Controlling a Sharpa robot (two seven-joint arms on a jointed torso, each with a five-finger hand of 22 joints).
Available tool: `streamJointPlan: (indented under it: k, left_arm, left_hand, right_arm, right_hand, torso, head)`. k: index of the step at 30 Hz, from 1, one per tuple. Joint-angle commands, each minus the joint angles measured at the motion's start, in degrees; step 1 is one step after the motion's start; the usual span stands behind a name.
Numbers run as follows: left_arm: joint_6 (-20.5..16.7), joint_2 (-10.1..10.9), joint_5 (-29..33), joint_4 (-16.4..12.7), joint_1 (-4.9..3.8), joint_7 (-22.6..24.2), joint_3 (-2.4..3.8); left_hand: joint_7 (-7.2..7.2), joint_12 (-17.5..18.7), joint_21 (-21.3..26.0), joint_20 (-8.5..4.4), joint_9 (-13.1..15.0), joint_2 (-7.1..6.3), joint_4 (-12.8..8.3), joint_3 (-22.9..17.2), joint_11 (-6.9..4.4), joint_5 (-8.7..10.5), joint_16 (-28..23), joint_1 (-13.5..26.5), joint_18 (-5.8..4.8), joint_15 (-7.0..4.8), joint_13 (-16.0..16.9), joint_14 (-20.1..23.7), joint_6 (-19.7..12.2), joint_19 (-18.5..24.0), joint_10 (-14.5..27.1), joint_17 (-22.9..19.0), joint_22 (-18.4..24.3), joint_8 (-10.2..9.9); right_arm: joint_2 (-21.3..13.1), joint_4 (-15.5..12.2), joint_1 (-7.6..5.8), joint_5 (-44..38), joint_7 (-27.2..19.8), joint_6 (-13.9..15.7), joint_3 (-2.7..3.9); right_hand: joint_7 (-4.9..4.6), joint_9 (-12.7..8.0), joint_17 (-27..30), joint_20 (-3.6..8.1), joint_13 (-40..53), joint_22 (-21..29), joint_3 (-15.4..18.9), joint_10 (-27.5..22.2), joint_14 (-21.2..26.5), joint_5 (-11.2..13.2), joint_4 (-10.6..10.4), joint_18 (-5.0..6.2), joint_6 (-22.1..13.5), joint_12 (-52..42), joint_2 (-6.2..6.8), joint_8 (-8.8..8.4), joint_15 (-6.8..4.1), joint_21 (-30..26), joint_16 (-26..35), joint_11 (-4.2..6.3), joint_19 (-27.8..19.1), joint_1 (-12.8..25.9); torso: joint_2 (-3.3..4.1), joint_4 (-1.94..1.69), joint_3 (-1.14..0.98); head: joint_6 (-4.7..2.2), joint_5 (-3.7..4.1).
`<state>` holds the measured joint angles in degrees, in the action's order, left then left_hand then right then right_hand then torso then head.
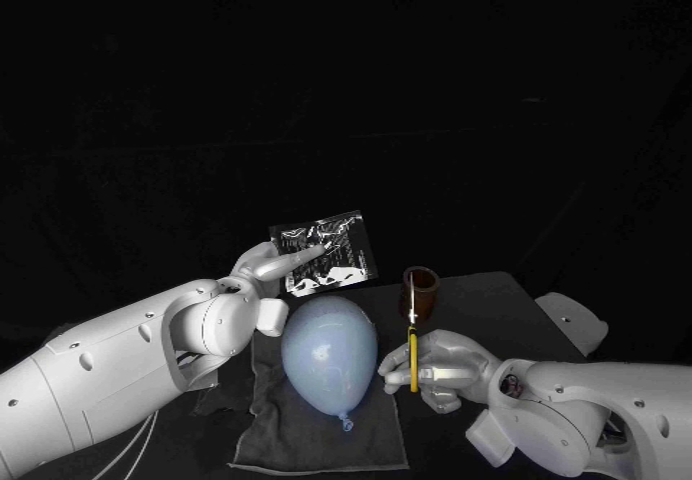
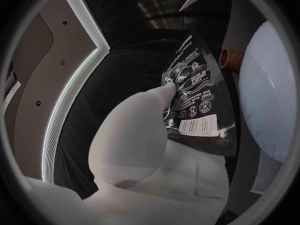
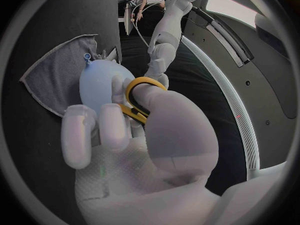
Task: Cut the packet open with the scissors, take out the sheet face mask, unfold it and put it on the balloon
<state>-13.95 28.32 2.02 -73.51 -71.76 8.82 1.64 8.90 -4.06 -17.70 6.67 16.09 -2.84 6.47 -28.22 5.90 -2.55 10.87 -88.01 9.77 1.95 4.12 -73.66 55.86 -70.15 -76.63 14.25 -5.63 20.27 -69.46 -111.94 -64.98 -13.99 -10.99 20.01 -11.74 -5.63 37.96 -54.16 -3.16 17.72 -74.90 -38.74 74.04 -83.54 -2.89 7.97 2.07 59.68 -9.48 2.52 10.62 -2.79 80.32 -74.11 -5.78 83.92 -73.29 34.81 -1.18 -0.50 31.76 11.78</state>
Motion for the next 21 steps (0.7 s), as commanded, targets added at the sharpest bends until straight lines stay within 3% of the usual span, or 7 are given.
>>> streamJointPlan:
  k: [1,7,12,17,18,20,21]
  left_arm:
    - [3.39,-0.46,1.13,0.35,0.15,1.09,-0.05]
    - [3.98,-0.60,1.44,0.46,0.48,1.08,-0.16]
    - [4.15,-0.39,1.52,0.40,0.58,0.90,-0.22]
    - [4.09,-0.01,1.55,0.34,0.62,0.64,-0.29]
    - [4.03,0.12,1.56,0.33,0.63,0.56,-0.31]
    - [3.97,0.23,1.56,0.33,0.63,0.48,-0.32]
    - [3.93,0.29,1.57,0.34,0.63,0.40,-0.33]
  left_hand:
    - [-0.12,0.28,-0.04,0.11,9.89,0.64,0.11,-0.47,-1.18,-0.20,-0.14,-0.09,0.55,0.07,-0.09,0.25,-0.12,-0.13,-1.31,0.09,0.12,0.16]
    - [-0.06,0.39,0.07,0.16,10.01,0.73,0.14,-0.67,-1.11,-0.20,-0.28,-0.03,0.52,0.15,-0.13,0.45,-0.25,0.02,-1.14,0.11,0.20,0.11]
    - [-0.01,0.45,0.16,0.20,10.09,0.78,0.14,-0.82,-1.05,-0.20,-0.38,-0.01,0.50,0.21,-0.17,0.60,-0.33,0.14,-0.98,0.13,0.25,0.07]
    - [0.04,0.50,0.23,0.24,10.18,0.79,0.13,-0.98,-0.99,-0.20,-0.49,0.02,0.49,0.26,-0.21,0.74,-0.41,0.24,-0.81,0.16,0.30,0.03]
    - [0.05,0.51,0.25,0.25,10.21,0.79,0.13,-1.02,-0.97,-0.20,-0.52,0.02,0.49,0.28,-0.22,0.78,-0.43,0.27,-0.76,0.16,0.32,0.02]
    - [0.06,0.51,0.26,0.26,10.22,0.79,0.12,-1.05,-0.96,-0.20,-0.54,0.02,0.49,0.29,-0.22,0.80,-0.44,0.29,-0.73,0.17,0.32,0.01]
    - [0.06,0.51,0.26,0.26,10.22,0.79,0.12,-1.05,-0.96,-0.20,-0.54,0.02,0.49,0.29,-0.22,0.80,-0.44,0.29,-0.73,0.17,0.32,0.01]
  right_arm:
    - [-0.23,-0.33,0.85,6.80,-4.74,-2.00,0.05]
    - [-0.18,0.52,1.92,11.26,-5.11,-1.94,0.02]
    - [0.03,1.28,2.21,12.29,-4.19,-1.32,0.02]
    - [0.15,1.91,2.32,10.55,-2.50,0.58,0.03]
    - [0.16,2.10,2.34,9.85,-1.87,1.37,0.03]
    - [0.18,2.25,2.35,9.21,-1.38,1.86,0.03]
    - [0.21,2.33,2.35,8.80,-1.02,1.98,0.03]
  right_hand:
    - [0.56,1.06,-0.93,0.64,8.69,-11.47,1.63,11.46,-0.52,0.10,0.00,0.10,0.31,-9.67,-0.52,-0.05,-1.08,0.55,-0.38,5.56,1.71,1.95]
    - [2.11,4.67,-9.82,1.61,38.10,-12.34,6.41,12.34,-2.16,0.06,-1.42,-0.35,0.59,-39.87,-0.49,1.88,-2.06,2.38,-5.07,6.83,2.65,3.16]
    - [4.35,8.16,-18.57,2.71,61.41,-12.46,9.61,14.67,-3.58,0.11,-3.46,-0.36,4.27,-66.91,2.19,5.27,-3.35,2.44,-9.09,9.22,2.70,5.52]
    - [6.25,17.30,-35.48,3.52,72.28,-12.90,13.50,15.96,-6.40,0.06,-6.69,-0.57,7.67,-80.52,3.99,13.33,-4.15,3.34,-15.77,10.06,3.12,9.31]
    - [6.89,23.90,-35.84,4.06,72.28,-12.89,15.47,15.96,-6.46,0.05,-7.97,-0.52,5.91,-80.52,4.54,18.05,-4.84,3.12,-15.89,10.86,3.03,10.60]
    - [7.25,27.11,-35.84,4.28,72.28,-13.07,16.23,15.96,-6.46,0.11,-8.63,-0.62,5.21,-80.52,4.48,20.22,-5.01,3.51,-15.89,10.97,3.22,10.88]
    - [7.62,30.35,-35.84,4.54,72.28,-13.31,16.44,15.96,-6.46,0.08,-8.96,-0.76,5.40,-80.52,4.07,23.44,-5.30,4.14,-15.89,11.05,3.52,10.40]
  torso:
    - [-0.09,0.23,-0.23]
    - [-0.29,0.52,-0.82]
    - [-0.34,0.60,-1.11]
    - [-0.30,0.58,-1.21]
    - [-0.28,0.52,-1.14]
    - [-0.28,0.49,-1.06]
    - [-0.28,0.46,-1.04]
  head:
    - [0.92,0.54]
    - [1.79,0.39]
    - [2.21,0.47]
    - [2.56,0.69]
    - [2.57,0.77]
    - [2.58,0.82]
    - [2.56,0.82]
